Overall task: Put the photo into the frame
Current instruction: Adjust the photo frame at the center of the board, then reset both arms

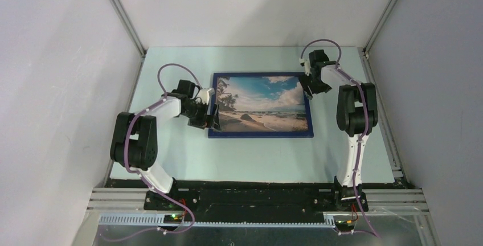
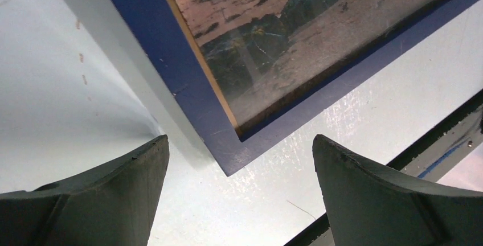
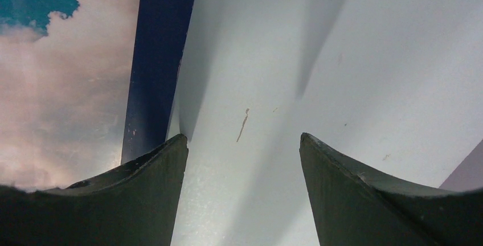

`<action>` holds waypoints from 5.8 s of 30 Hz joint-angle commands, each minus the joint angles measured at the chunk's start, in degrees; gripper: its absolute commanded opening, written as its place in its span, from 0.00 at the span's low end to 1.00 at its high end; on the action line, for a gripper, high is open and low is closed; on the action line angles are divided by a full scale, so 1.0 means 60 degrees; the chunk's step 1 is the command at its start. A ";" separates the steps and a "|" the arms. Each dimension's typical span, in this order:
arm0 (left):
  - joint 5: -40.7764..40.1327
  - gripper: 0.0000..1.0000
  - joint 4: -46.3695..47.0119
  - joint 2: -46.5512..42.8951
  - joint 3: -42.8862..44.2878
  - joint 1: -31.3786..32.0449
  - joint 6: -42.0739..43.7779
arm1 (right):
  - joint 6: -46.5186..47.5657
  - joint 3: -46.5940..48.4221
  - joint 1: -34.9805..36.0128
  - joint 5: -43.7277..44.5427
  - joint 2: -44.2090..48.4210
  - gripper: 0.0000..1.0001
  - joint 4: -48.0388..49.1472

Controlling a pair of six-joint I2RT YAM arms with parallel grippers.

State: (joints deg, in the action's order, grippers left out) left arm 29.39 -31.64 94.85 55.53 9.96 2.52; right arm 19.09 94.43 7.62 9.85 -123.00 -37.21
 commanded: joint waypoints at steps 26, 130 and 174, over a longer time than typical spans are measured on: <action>-0.0860 0.99 0.2199 0.2344 0.2394 0.0129 -0.2324 | -0.1896 -0.1547 -0.0898 -0.2673 0.0985 0.77 -0.0231; -0.6594 1.00 0.3737 -1.0997 -0.2695 -0.1498 -0.1366 | -0.1967 -0.8642 -0.3662 -0.3295 1.5667 0.99 0.0722; -0.6688 1.00 0.4980 -1.1701 -0.4478 -0.1500 -0.1214 | -0.1966 -0.8637 -0.4258 -0.4103 1.6397 0.99 0.0657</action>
State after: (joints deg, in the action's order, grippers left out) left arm -10.13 -4.34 25.41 28.86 1.48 -5.96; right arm 6.66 42.41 -18.09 -14.06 -25.12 -34.09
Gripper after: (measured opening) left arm 0.996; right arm 0.993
